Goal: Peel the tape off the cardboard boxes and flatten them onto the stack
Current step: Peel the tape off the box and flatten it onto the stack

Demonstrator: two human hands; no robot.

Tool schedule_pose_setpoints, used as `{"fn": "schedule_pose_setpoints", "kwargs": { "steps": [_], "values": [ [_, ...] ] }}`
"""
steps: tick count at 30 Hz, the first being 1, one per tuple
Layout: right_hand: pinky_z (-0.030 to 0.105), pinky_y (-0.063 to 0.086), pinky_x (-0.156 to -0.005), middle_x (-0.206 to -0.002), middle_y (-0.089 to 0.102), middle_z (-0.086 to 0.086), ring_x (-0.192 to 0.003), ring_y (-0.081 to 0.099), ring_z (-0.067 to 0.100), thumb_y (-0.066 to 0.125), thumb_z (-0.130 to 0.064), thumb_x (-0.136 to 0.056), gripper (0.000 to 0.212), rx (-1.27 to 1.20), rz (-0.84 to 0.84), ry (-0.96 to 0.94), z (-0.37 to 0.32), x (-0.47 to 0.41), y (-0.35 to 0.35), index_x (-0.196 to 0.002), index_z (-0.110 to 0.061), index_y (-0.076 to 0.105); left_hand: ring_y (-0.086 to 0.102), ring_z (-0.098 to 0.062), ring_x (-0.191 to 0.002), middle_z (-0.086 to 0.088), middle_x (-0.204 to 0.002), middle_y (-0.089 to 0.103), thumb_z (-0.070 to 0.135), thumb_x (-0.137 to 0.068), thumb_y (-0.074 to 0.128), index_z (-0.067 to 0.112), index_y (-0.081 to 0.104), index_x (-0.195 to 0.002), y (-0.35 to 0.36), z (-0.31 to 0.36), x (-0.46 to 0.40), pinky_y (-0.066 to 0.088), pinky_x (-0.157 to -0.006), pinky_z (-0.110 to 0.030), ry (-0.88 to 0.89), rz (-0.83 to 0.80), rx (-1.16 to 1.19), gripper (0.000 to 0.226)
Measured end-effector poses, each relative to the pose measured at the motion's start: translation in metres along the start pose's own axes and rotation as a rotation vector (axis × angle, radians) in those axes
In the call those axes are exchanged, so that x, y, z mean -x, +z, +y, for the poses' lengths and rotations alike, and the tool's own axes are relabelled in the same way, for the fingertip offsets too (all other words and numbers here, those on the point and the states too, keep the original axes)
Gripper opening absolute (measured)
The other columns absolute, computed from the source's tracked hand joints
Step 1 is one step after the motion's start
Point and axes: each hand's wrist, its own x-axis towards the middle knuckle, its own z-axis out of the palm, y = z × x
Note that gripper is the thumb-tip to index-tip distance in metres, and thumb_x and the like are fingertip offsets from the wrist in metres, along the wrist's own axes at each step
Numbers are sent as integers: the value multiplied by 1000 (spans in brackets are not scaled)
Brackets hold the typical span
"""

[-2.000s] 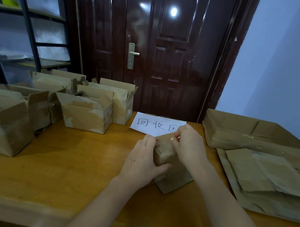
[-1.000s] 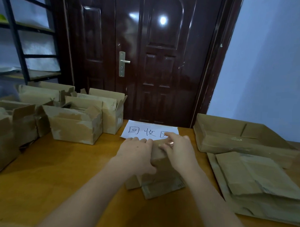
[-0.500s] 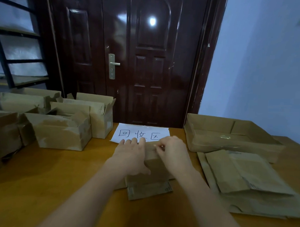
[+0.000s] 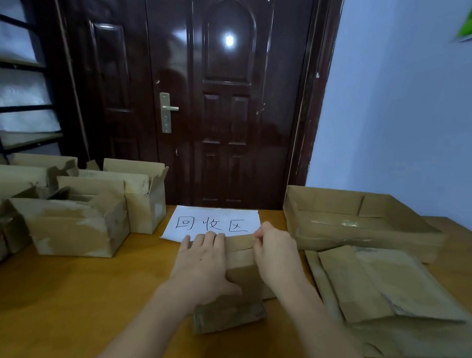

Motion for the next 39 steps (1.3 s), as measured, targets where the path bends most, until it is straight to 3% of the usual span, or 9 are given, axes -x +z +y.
{"fn": "schedule_pose_setpoints", "kwargs": {
  "steps": [6,10,13,17,24,28,31,35,39],
  "values": [
    [25,54,-78,-100,69,-6,-92,63,10,57,-24,-103,14,-54,-79,-108,6,9,-3,-111,-23,68,34,-22,-141,2,-150,37,86,-71,63,21,23,-154,-1,0,0,19,-124,-51,10,-8,-8,112],
    [13,48,-76,-114,69,-8,-100,61,5,60,-31,-102,23,-357,-27,65,15,8,-6,-121,-23,68,33,-23,-143,0,-152,36,86,-71,65,22,23,-154,-1,-1,-2,18,-125,-52,8,-21,-2,113],
    [37,56,-94,-122,68,-6,-116,61,14,63,-37,-99,30,-561,-134,192,22,8,-5,-121,-18,72,34,-23,-142,1,-151,38,86,-69,66,22,24,-154,-1,-1,-2,19,-125,-52,11,-20,-3,114],
    [24,56,-76,-90,76,-14,-92,68,5,61,-42,-99,24,-838,-220,269,21,13,-8,-94,-28,80,35,-24,-141,1,-149,39,86,-69,66,23,25,-153,0,-1,-2,20,-125,-52,10,-24,-1,113],
    [15,47,-70,-101,73,-4,-89,64,8,68,-26,-97,14,-165,-103,24,7,3,-10,-107,-21,76,36,-23,-139,2,-147,40,87,-67,67,25,26,-151,2,-2,-4,22,-124,-51,11,-33,-3,113],
    [27,61,-78,-93,75,-3,-83,70,8,74,-20,-92,8,-473,-81,199,22,-3,-12,-100,-18,76,37,-23,-139,3,-148,40,87,-67,68,26,24,-152,3,-5,-5,24,-123,-50,33,-23,2,114],
    [10,52,-62,-90,74,-7,-75,67,1,74,-16,-91,7,-466,23,221,30,10,-2,-95,-22,74,35,-23,-141,2,-151,38,86,-68,68,25,23,-154,1,-6,-6,24,-124,-50,44,-40,-2,114],
    [5,45,-70,-94,68,-20,-87,60,-7,67,-21,-97,15,-407,28,45,35,24,5,-108,-25,76,35,-23,-141,2,-150,38,85,-68,69,25,24,-154,-1,-6,-5,25,-123,-50,49,-36,-2,114],
    [26,58,-91,-117,72,-11,-106,67,3,62,-23,-100,34,-702,-43,139,43,23,-3,-134,-30,63,35,-23,-141,2,-151,38,83,-69,70,25,23,-154,-3,-4,-3,25,-124,-49,49,-40,1,113]
  ]
}}
